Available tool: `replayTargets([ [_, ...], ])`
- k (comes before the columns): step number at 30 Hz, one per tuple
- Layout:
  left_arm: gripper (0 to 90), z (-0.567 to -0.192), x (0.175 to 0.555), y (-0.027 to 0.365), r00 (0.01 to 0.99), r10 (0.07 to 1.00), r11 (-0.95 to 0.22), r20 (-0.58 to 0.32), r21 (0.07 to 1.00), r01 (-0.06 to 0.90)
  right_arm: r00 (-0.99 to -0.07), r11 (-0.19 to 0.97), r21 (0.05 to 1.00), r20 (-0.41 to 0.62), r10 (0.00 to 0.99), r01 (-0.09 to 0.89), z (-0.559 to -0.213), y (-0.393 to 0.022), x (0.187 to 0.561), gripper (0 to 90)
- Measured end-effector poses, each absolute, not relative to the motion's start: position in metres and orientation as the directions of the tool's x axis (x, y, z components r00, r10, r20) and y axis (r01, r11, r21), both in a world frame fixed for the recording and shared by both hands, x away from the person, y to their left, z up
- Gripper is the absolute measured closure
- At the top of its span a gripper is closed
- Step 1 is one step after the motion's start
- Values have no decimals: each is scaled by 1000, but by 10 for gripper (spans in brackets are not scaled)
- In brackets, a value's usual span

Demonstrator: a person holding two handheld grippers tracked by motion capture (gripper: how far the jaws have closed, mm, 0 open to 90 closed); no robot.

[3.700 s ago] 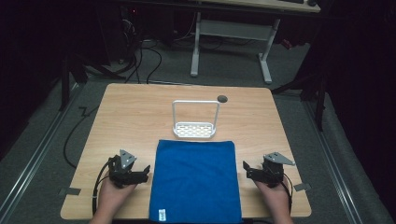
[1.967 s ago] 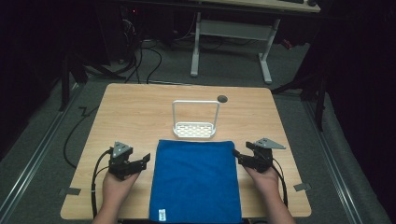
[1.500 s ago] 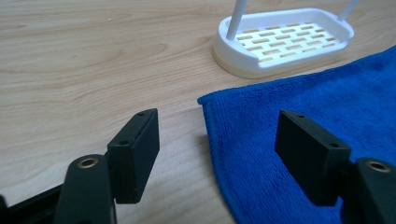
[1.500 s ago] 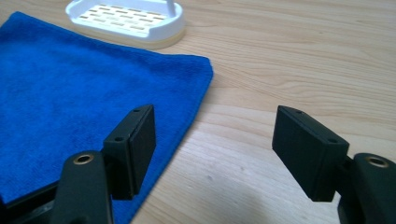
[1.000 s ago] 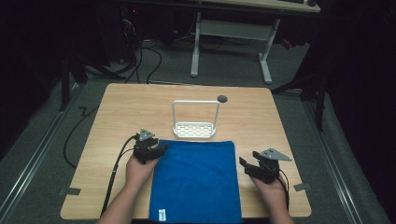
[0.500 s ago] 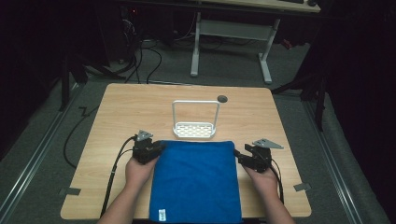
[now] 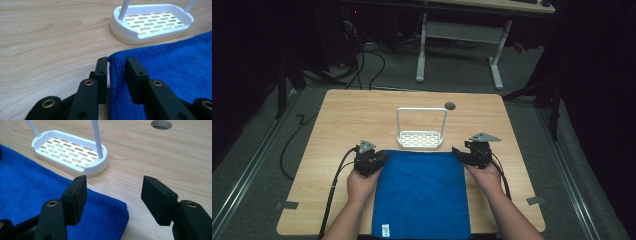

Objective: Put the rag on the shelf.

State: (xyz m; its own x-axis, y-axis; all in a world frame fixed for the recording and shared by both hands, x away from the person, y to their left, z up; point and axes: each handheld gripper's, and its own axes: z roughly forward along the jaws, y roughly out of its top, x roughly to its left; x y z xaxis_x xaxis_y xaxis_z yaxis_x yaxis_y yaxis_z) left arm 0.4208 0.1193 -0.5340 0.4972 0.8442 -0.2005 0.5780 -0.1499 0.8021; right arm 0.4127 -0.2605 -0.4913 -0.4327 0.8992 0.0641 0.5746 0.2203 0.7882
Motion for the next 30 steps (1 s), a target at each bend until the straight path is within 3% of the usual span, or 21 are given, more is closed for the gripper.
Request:
replayTargets([
  [7, 760, -534, 421, 120, 494, 839, -132, -226, 797, 589, -355, 140, 758, 127, 926, 636, -516, -273, 409, 423],
  [15, 807, -534, 420, 120, 509, 830, -134, -230, 802, 581, -340, 130, 757, 129, 931, 641, -526, -276, 408, 477],
  [25, 858, -533, 418, 118, 518, 832, -154, -198, 815, 559, -347, 125, 746, 150, 926, 654, -530, -267, 410, 656],
  [29, 864, -533, 417, 118, 521, 830, -152, -201, 816, 558, -350, 140, 743, 133, 927, 654, -531, -259, 409, 818],
  [30, 864, -533, 417, 118, 521, 830, -152, -201, 816, 558, -350, 140, 743, 133, 927, 654, -531, -259, 409, 818],
])
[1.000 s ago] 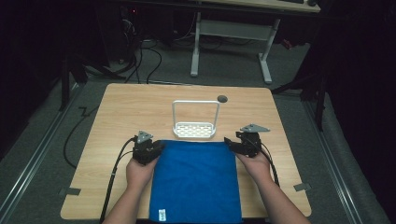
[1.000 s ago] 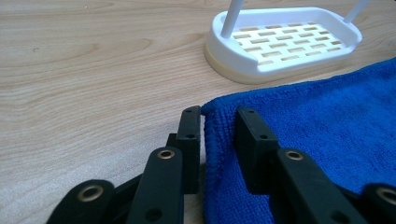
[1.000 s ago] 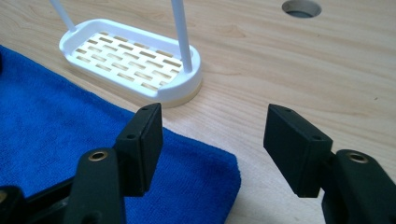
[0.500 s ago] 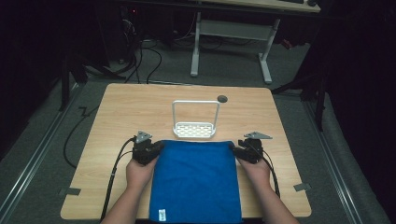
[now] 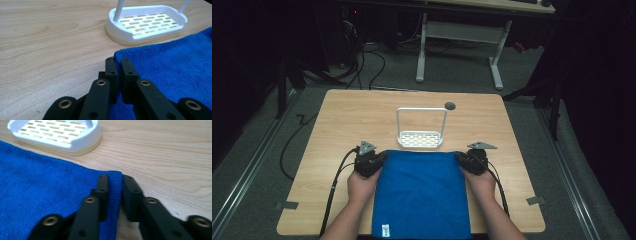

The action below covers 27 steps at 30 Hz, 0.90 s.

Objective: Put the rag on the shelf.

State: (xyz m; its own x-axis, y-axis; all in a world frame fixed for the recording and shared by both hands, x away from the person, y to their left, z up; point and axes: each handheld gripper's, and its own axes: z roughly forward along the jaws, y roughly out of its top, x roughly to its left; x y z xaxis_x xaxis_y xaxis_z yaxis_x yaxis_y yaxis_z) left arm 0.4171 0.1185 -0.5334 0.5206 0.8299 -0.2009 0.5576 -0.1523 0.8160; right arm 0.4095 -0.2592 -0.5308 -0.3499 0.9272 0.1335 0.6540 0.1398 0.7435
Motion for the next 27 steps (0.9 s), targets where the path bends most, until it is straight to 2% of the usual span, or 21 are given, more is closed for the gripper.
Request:
replayTargets([
  [1, 865, -533, 417, 120, 521, 828, -145, -208, 818, 556, -354, 146, 745, 128, 926, 650, -531, -257, 408, 862],
  [3, 867, -533, 417, 120, 520, 827, -139, -213, 818, 558, -363, 157, 752, 116, 925, 641, -530, -256, 407, 874],
  [6, 870, -533, 416, 121, 523, 824, -129, -219, 826, 549, -363, 157, 763, 108, 925, 627, -529, -256, 404, 877],
  [11, 872, -532, 414, 125, 528, 813, -104, -246, 830, 548, -375, 155, 821, 76, 924, 550, -518, -256, 392, 877],
  [17, 879, -526, 409, 126, 525, 824, -102, -211, 857, 505, -375, 136, 863, 65, 925, 486, -506, -256, 384, 879],
  [27, 880, -488, 397, 129, 531, 834, -82, -147, 920, 383, -389, 90, 916, 76, 918, 391, -474, -256, 376, 879],
])
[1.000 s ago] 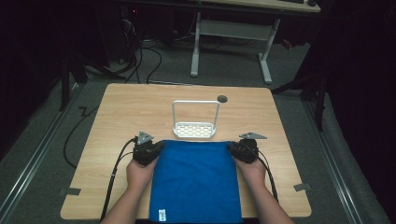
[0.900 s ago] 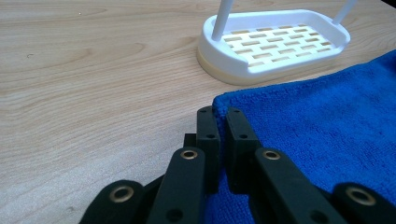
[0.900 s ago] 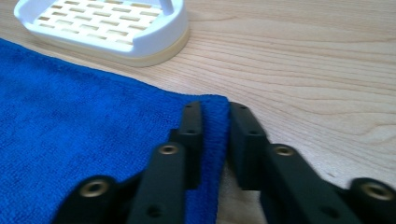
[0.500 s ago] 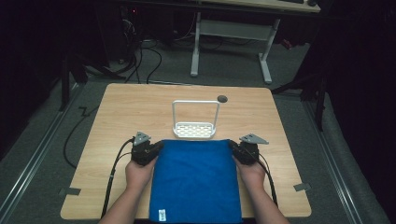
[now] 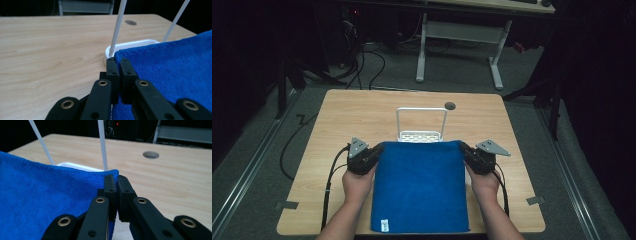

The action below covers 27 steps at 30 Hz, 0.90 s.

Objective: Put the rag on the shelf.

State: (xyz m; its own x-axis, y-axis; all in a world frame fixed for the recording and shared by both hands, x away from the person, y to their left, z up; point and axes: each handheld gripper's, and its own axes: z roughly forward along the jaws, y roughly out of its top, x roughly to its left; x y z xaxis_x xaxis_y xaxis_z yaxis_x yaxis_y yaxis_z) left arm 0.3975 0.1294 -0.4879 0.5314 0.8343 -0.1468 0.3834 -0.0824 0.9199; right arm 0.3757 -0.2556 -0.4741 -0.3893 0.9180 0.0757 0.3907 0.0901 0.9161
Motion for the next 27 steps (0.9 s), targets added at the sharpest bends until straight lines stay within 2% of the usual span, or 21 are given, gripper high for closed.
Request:
replayTargets([
  [15, 881, -434, 396, 135, 529, 842, -18, -109, 973, 229, -398, 49, 971, 49, 916, 234, -421, -250, 372, 879],
  [18, 881, -422, 396, 133, 527, 846, -27, -78, 982, 187, -395, 34, 977, 53, 917, 210, -413, -251, 372, 879],
  [27, 880, -399, 402, 134, 523, 849, 8, -81, 990, 141, -394, 15, 988, 46, 918, 151, -392, -250, 374, 879],
])
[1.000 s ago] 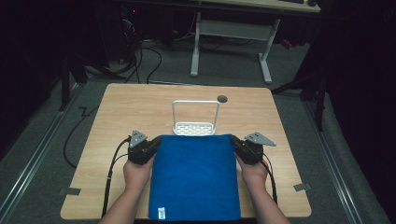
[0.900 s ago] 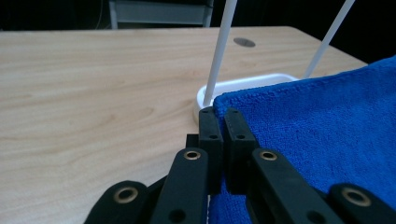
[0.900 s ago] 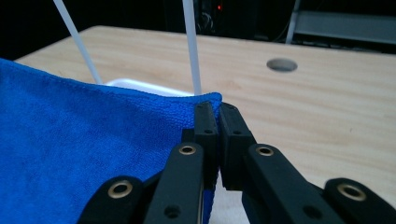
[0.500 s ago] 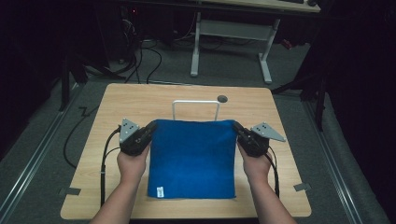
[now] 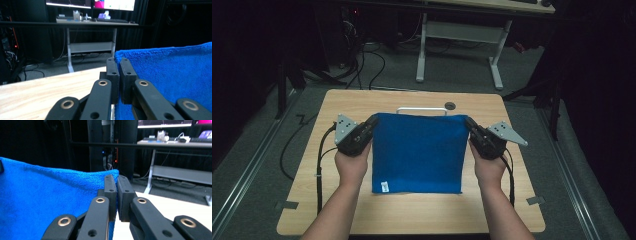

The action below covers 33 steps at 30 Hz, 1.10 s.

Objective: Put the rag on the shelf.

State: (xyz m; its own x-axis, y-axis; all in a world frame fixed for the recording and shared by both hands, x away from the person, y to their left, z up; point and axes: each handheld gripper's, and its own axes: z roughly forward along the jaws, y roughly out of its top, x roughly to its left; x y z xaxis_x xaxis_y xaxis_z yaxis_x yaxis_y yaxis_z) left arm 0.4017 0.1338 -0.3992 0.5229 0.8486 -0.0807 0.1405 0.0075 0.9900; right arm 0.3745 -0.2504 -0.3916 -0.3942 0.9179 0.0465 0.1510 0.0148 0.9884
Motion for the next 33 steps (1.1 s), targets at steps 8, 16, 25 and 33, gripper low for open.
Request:
replayTargets([
  [8, 880, -379, 406, 133, 515, 855, 26, -68, 996, 88, -393, 2, 995, 37, 919, 100, -371, -249, 378, 879],
  [16, 880, -357, 410, 135, 506, 862, 27, -46, 999, 44, -393, 6, 998, 18, 919, 58, -349, -246, 382, 879],
  [25, 880, -340, 421, 136, 492, 871, 9, -15, 1000, 15, -393, 14, 1000, -5, 920, 19, -327, -244, 387, 879],
  [33, 881, -325, 438, 128, 479, 877, -15, 19, 1000, -13, -372, 15, 1000, -12, 928, 6, -312, -248, 402, 879],
])
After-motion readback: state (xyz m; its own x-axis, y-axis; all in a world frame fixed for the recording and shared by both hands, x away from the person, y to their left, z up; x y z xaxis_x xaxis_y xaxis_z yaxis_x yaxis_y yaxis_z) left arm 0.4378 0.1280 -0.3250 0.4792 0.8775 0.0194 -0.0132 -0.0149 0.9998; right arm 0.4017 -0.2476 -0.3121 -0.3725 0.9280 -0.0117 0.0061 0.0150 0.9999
